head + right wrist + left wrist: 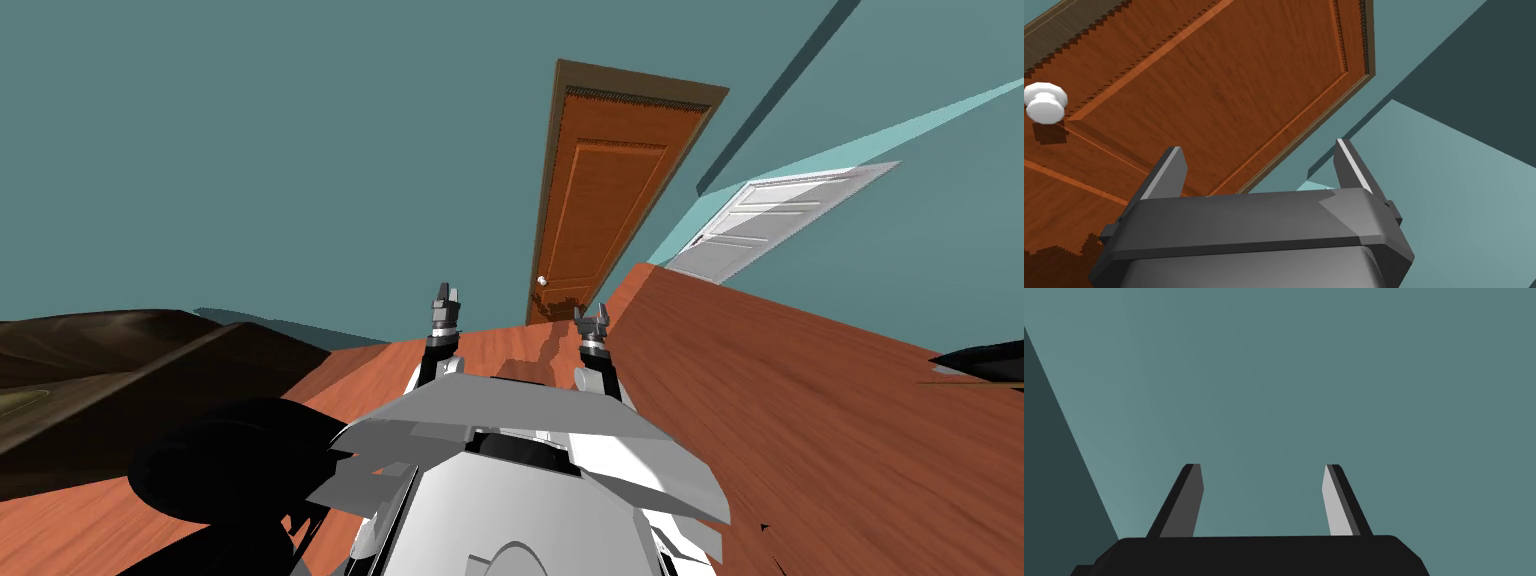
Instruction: Pull the door open
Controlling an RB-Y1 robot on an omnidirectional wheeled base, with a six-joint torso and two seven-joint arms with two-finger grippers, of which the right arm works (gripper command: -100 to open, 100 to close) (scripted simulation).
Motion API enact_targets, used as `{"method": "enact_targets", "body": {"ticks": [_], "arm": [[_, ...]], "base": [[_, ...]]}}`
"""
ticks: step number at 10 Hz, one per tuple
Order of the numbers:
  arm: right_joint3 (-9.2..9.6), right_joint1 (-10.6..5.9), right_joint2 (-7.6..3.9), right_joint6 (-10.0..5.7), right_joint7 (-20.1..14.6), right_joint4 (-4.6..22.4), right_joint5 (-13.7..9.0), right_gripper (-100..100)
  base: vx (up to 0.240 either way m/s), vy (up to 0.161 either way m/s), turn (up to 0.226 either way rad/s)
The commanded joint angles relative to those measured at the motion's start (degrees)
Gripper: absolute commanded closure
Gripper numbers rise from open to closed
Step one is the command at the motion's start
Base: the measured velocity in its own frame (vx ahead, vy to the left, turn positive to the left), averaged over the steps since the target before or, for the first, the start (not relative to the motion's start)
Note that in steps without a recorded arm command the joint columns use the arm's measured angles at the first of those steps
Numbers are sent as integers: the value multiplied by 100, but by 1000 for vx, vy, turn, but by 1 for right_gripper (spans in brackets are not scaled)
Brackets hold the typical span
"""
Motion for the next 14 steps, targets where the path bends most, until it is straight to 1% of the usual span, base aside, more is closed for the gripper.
{"method": "enact_targets", "body": {"ticks": [1, 13, 14], "arm": [[-22, -30, -19, -51, -220, 184, -98, -100], [-164, -396, -61, -502, -1720, 1804, -798, -100], [-164, -396, -61, -502, -1720, 1804, -798, -100]], "base": [[72, -42, 187], [75, -68, 193], [44, -51, 89]]}}
